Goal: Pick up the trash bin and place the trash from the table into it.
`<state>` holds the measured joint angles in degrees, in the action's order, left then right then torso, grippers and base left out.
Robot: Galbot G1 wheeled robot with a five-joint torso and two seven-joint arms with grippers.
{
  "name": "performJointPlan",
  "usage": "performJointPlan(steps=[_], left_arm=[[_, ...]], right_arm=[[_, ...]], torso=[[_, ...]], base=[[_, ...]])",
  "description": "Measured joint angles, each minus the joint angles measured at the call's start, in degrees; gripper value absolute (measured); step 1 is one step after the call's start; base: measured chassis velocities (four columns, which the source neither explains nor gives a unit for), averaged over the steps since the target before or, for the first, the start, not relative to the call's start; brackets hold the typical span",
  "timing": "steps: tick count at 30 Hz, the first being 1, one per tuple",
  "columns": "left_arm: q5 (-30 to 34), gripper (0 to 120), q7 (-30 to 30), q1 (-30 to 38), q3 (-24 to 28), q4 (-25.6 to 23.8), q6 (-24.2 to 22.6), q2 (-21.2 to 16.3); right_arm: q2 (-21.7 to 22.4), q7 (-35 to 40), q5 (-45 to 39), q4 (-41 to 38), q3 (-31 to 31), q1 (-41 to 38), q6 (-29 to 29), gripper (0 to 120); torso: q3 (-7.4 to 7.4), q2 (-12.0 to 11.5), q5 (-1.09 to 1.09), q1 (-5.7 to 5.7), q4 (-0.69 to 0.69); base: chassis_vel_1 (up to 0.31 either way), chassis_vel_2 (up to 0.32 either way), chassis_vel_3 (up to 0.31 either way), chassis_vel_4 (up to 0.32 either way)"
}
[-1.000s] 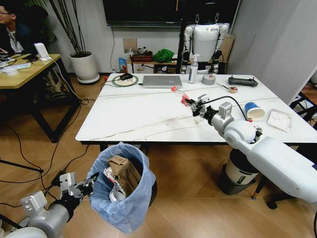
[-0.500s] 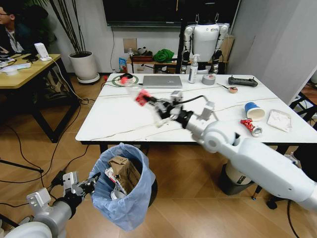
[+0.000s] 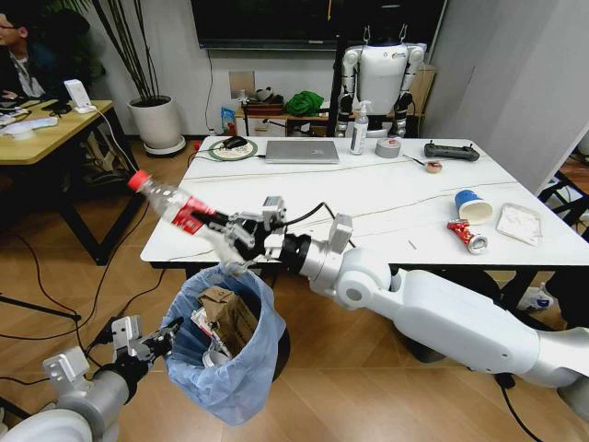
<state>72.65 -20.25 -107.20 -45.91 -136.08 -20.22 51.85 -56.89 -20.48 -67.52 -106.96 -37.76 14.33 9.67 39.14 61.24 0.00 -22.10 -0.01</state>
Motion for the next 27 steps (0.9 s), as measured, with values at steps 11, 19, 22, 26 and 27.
performJointPlan(steps=[11, 19, 22, 26, 27], left_arm=[[0.94, 0, -0.69, -0.83, -0.66, -0.61, -0.08, -0.57], [1.95, 0, -1.35, -1.62, -1.45, -1.44, -0.11, -1.41], [2.29, 0, -1.56, -2.02, -1.70, -1.79, -0.16, -1.51], [2.51, 0, -1.62, -2.23, -1.94, -1.94, -0.17, -1.69], [2.59, 0, -1.65, -2.32, -2.04, -2.00, -0.17, -1.81]], right_arm=[[-3.85, -3.29, 3.24, 2.58, -1.14, 1.20, 0.26, 0], [-6.93, -5.35, 5.85, 4.46, -1.38, 2.80, 0.88, 0], [-8.85, -6.50, 6.88, 5.59, -1.40, 3.87, 1.25, 0], [-9.55, -7.42, 7.60, 6.38, -1.43, 4.52, 1.61, 0], [-9.63, -7.93, 7.81, 6.67, -1.43, 4.74, 1.72, 0]], torso=[[0.00, 0.00, 0.00, 0.00, 0.01], [0.00, 0.00, -0.01, 0.00, 0.00], [0.00, 0.00, -0.01, 0.00, 0.01], [0.00, 0.00, -0.01, 0.00, 0.01], [0.00, 0.00, 0.00, 0.00, 0.01]], base=[[0.000, 0.000, 0.000, 0.000], [0.000, 0.000, 0.000, 0.000], [0.000, 0.000, 0.000, 0.000], [0.000, 0.000, 0.000, 0.000], [0.000, 0.000, 0.000, 0.000]])
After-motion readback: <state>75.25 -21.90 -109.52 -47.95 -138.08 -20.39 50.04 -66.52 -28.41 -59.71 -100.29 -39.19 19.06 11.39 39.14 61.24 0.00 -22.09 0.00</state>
